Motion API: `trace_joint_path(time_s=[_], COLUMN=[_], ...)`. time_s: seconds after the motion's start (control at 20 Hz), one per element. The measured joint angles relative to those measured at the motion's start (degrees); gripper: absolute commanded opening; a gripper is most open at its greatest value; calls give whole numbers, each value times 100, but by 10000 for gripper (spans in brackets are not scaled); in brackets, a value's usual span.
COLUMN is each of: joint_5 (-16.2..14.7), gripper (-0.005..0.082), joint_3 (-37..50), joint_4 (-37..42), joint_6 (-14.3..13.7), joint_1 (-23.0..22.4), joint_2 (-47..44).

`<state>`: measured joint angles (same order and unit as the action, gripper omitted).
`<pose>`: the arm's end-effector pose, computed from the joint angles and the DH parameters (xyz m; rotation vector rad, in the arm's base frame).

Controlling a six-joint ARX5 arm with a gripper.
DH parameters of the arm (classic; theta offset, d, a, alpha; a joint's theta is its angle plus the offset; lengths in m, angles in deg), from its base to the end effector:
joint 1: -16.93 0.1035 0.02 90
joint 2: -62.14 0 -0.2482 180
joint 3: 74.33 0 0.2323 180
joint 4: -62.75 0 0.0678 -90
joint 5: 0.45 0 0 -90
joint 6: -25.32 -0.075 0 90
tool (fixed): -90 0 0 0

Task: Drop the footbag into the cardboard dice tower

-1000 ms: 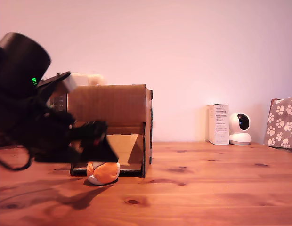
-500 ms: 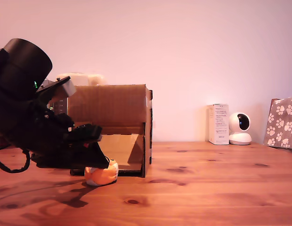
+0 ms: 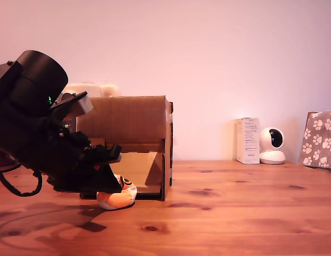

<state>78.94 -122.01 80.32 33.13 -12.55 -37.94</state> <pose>0.2729 -0.1702 0.0830 -0.0251 0.6562 -0.6342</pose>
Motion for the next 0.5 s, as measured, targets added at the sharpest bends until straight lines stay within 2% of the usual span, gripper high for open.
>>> trace_joint_path(time_s=[0.25,0.5], joint_5=[-96,-114], gripper=[74,74], joint_3=[-4,-7], joint_4=[-901,-2188], joint_6=[0,0], joint_1=[-153,-184], joint_2=[682,2072])
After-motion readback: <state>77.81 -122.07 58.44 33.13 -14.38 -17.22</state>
